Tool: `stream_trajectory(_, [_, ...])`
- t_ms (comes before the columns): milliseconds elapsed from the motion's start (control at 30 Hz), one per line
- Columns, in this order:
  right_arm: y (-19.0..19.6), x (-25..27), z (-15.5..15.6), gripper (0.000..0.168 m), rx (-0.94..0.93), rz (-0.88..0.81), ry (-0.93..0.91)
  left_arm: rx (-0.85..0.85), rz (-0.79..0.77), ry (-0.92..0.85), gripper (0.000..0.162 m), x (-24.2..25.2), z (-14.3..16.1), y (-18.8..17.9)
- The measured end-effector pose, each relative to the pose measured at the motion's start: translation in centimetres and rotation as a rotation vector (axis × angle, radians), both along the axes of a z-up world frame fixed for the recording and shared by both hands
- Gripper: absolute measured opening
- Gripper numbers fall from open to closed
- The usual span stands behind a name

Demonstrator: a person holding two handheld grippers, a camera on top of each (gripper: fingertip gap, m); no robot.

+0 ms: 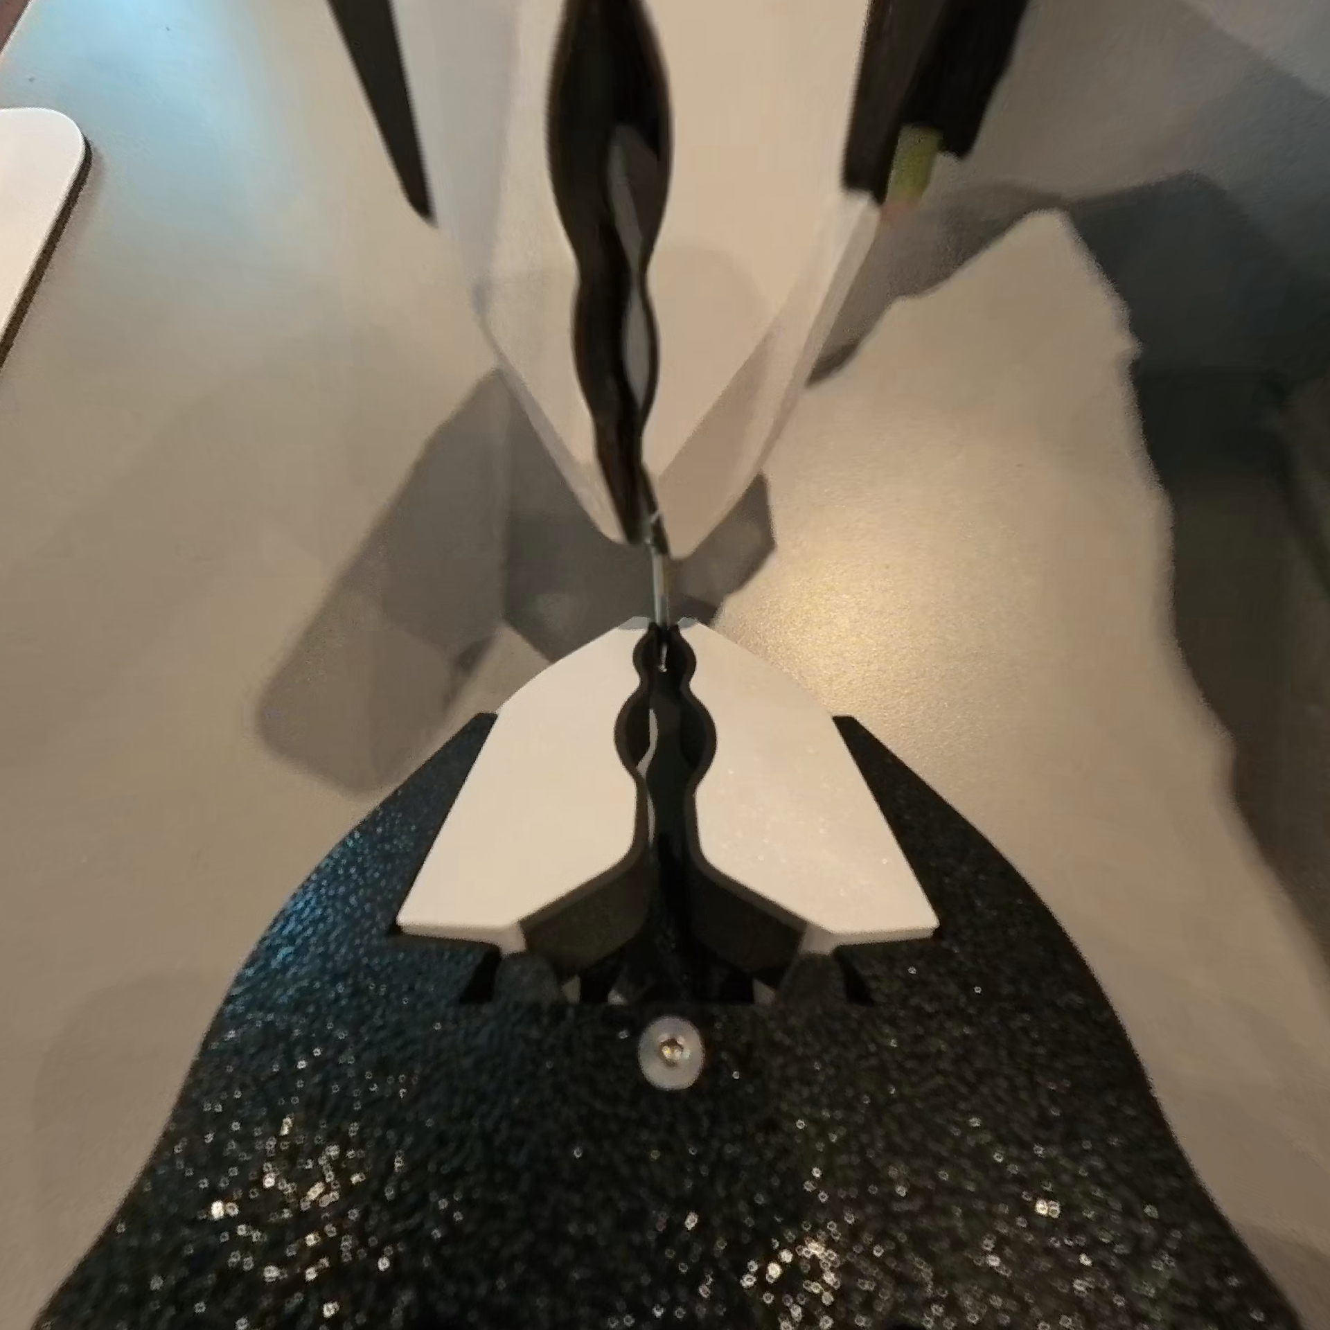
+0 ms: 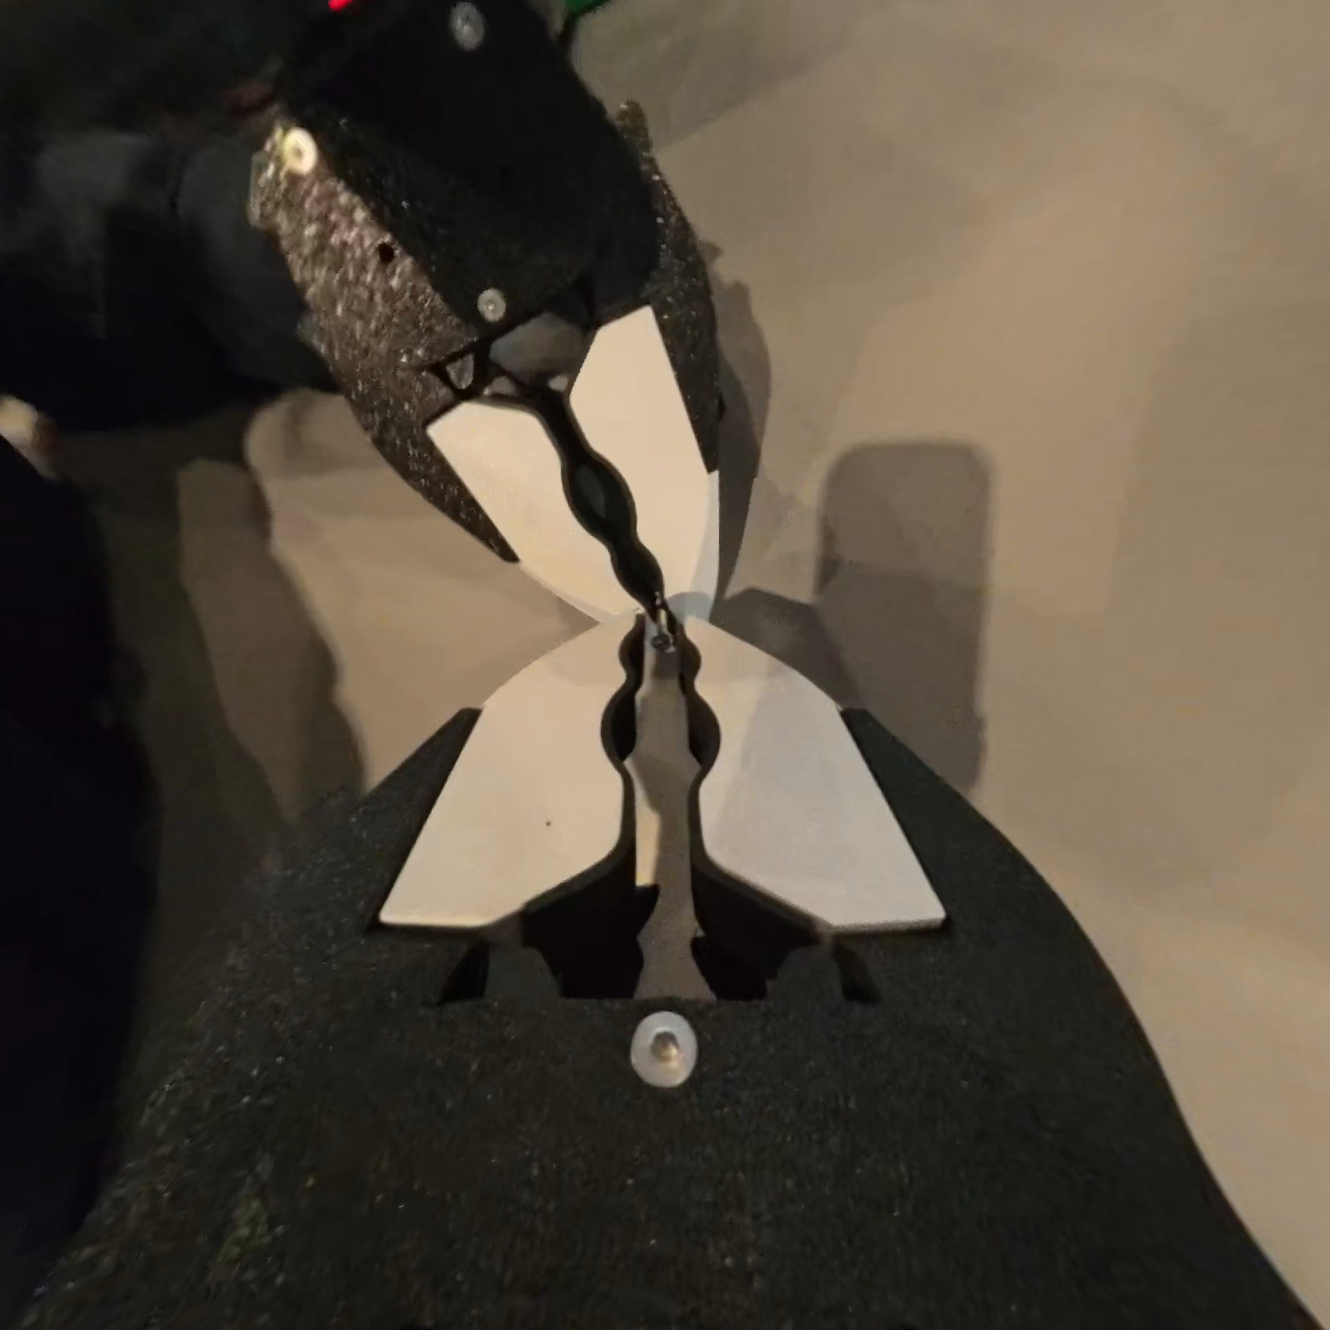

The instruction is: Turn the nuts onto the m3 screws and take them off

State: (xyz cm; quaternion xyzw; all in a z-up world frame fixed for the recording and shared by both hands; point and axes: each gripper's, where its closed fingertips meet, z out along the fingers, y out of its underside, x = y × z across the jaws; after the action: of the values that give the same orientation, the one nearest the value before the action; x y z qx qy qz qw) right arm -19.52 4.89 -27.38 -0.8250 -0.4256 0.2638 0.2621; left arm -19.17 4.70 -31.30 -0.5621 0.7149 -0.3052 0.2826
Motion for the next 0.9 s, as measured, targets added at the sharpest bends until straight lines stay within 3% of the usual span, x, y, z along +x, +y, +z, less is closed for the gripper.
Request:
stream_trajectory(133, [-0.2, 0.6, 0.1, 0.025, 0.302, 0.263, -0.144, -0.001, 0.0, 0.0, 0.002, 0.0, 0.0, 0.0])
stream_trajectory(267, [-0.6, 0.6, -0.9, 0.023, 0.386, 0.395, -0.225, -0.001, 0.0, 0.0, 0.002, 0.0, 0.0, 0.0])
stream_trajectory(633, [-0.1, 0.0, -0.7, 0.006, 0.394, 0.424, -0.17, -0.002, 0.0, 0.001, 0.002, 0.0, 0.0, 0.0])
stream_trajectory(900, [0.0, 0.0, -0.7, 0.005, 0.243, 0.168, -0.081, -0.004, 0.0, 0.002, 0.002, 0.0, 0.0, 0.0])
